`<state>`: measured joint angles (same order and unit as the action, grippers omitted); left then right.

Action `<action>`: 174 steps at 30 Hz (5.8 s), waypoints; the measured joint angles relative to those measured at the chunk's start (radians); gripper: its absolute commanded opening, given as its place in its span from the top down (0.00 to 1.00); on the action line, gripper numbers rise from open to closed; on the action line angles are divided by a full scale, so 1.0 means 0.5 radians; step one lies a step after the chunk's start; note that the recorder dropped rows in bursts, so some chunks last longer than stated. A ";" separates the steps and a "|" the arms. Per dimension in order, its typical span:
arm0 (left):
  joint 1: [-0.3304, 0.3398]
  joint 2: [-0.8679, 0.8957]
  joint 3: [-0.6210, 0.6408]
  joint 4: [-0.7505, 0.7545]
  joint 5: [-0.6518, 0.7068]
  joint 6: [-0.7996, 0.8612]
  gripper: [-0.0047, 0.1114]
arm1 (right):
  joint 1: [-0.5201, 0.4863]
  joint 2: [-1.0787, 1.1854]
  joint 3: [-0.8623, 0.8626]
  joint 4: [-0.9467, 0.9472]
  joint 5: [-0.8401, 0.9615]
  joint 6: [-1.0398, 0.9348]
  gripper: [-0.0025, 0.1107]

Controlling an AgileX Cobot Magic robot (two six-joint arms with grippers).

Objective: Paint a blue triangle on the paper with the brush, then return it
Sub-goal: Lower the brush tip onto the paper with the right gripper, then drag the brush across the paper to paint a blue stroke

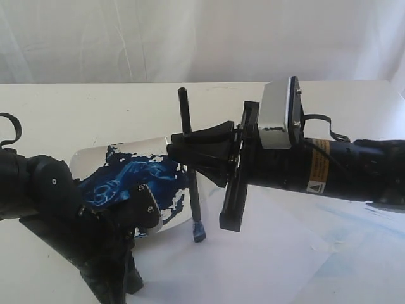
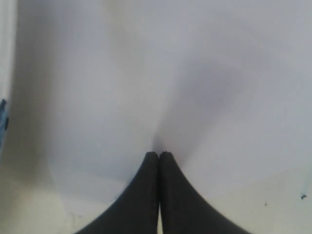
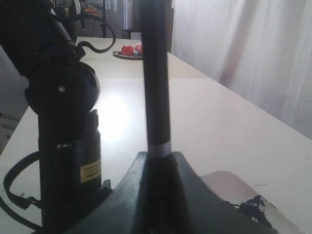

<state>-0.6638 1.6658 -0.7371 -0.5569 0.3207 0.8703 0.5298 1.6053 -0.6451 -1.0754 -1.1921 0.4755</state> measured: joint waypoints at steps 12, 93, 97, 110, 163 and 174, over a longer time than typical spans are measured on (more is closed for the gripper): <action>0.000 0.002 0.000 0.000 0.000 0.000 0.96 | 0.000 0.087 0.000 0.093 -0.055 -0.028 0.98; 0.000 0.002 0.000 0.000 0.000 0.003 0.96 | 0.000 -0.191 -0.012 0.374 0.911 -0.333 0.98; 0.000 0.002 -0.001 0.000 0.004 0.003 0.96 | 0.000 -0.191 -0.019 0.382 0.934 -0.351 0.98; 0.000 0.002 -0.001 0.000 0.004 0.003 0.96 | 0.000 -0.191 -0.027 0.390 0.932 -0.362 0.98; 0.000 0.002 -0.001 0.000 0.004 0.003 0.96 | 0.472 -1.029 0.120 0.165 1.426 0.529 0.98; 0.000 0.002 -0.001 0.000 0.004 0.003 0.96 | 0.774 -0.953 0.120 1.634 1.663 -0.627 0.98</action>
<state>-0.6638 1.6668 -0.7378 -0.5569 0.3226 0.8720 0.9168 1.1287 -0.5852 -0.2583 -0.3609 0.1621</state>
